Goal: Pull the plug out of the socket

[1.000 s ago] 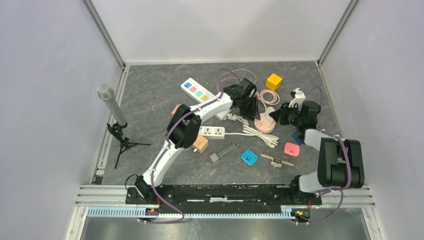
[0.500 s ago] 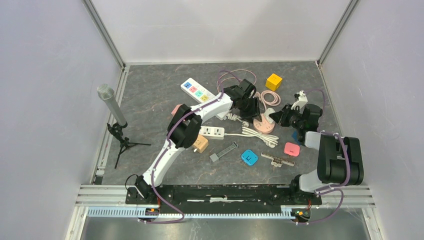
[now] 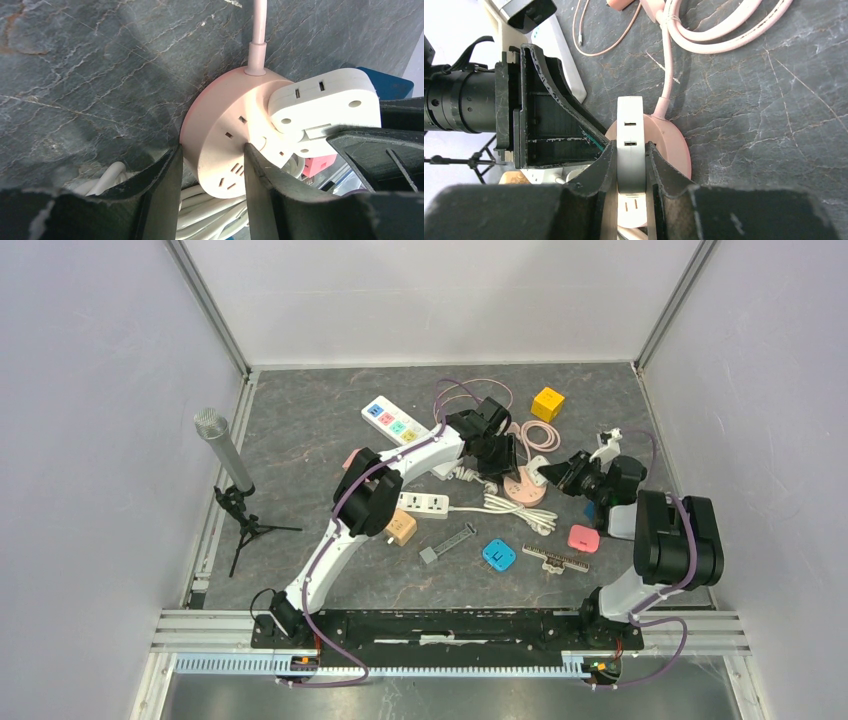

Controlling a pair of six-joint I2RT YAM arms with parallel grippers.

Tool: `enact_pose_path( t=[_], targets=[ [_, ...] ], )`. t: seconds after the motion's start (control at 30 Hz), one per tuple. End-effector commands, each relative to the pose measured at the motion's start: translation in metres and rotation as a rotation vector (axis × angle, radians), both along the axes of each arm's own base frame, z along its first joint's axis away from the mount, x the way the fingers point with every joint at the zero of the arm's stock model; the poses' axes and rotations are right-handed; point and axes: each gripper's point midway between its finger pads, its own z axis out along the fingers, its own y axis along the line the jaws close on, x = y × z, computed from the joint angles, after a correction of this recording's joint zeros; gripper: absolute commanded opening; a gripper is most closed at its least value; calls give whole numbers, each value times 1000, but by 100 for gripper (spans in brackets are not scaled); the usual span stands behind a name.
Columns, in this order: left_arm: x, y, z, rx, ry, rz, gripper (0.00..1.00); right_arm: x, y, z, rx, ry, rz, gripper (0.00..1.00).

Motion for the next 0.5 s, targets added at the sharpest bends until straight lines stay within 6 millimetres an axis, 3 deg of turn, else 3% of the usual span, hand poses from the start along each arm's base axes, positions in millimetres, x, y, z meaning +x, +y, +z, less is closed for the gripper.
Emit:
enact_pose_path(
  t=[0.0, 0.13, 0.37, 0.47],
  targets=[
    [-83, 86, -134, 476, 201, -121, 49, 4, 31, 83, 146, -246, 165, 0],
    [-83, 85, -134, 474, 206, -125, 49, 5, 27, 87, 173, -238, 151, 0],
    [-84, 85, -133, 482, 211, -137, 46, 2, 19, 119, 308, -291, 144, 0],
    [-84, 85, -133, 481, 210, -138, 46, 0, 18, 121, 333, -287, 140, 0]
  ],
)
